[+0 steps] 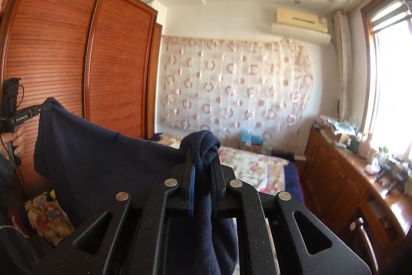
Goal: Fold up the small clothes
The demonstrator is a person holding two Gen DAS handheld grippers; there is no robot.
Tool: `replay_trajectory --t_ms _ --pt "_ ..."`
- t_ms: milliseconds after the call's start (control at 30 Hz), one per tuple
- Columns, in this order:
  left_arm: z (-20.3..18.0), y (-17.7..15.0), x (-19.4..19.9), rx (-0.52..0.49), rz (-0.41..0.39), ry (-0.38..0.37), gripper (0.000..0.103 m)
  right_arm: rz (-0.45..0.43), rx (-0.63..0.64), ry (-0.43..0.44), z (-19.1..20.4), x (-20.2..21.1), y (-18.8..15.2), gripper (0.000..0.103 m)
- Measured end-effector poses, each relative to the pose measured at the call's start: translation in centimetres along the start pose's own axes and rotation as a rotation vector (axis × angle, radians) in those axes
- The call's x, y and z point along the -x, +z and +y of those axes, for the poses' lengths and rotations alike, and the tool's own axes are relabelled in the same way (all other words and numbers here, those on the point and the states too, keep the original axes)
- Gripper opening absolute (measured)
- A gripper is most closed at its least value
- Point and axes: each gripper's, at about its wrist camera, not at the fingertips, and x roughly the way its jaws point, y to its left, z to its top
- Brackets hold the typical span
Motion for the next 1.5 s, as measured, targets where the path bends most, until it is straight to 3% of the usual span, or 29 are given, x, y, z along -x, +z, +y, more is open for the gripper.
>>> replay_trajectory --t_ms 167,300,500,567,667,733,833,1133,1500 --pt "1.9 -0.1 -4.1 0.010 0.032 0.034 0.006 0.001 0.005 -0.016 -0.9 -1.5 0.8 0.007" --pt "2.9 -2.1 -10.1 0.019 0.097 0.070 0.006 0.065 0.015 -0.045 -2.4 -6.3 0.5 0.007" --pt "4.7 -7.6 -22.1 0.011 0.228 0.136 0.011 0.226 -0.013 -0.113 -6.2 -18.9 -3.7 0.007" --pt "5.0 -9.6 -25.7 0.005 0.310 0.144 0.013 0.289 -0.062 -0.135 -7.9 -23.5 -5.8 0.009" --pt "4.6 -12.5 -29.2 0.007 0.411 0.137 0.025 0.446 -0.091 -0.188 -9.6 -30.6 -10.0 0.025" --pt "4.2 -14.0 -29.6 0.010 0.443 0.132 0.043 0.488 -0.097 -0.218 -9.8 -32.6 -12.2 0.038" --pt "2.9 -15.0 -28.9 0.018 0.471 0.097 0.058 0.506 -0.138 -0.204 -9.9 -33.2 -14.5 0.042" --pt "1.7 -15.7 -24.8 0.022 0.497 0.063 0.059 0.525 -0.160 -0.154 -7.0 -28.9 -18.9 0.044" --pt "0.6 -22.1 -22.9 0.065 0.601 0.042 0.059 0.601 -0.287 -0.113 -6.1 -25.8 -24.7 0.051"
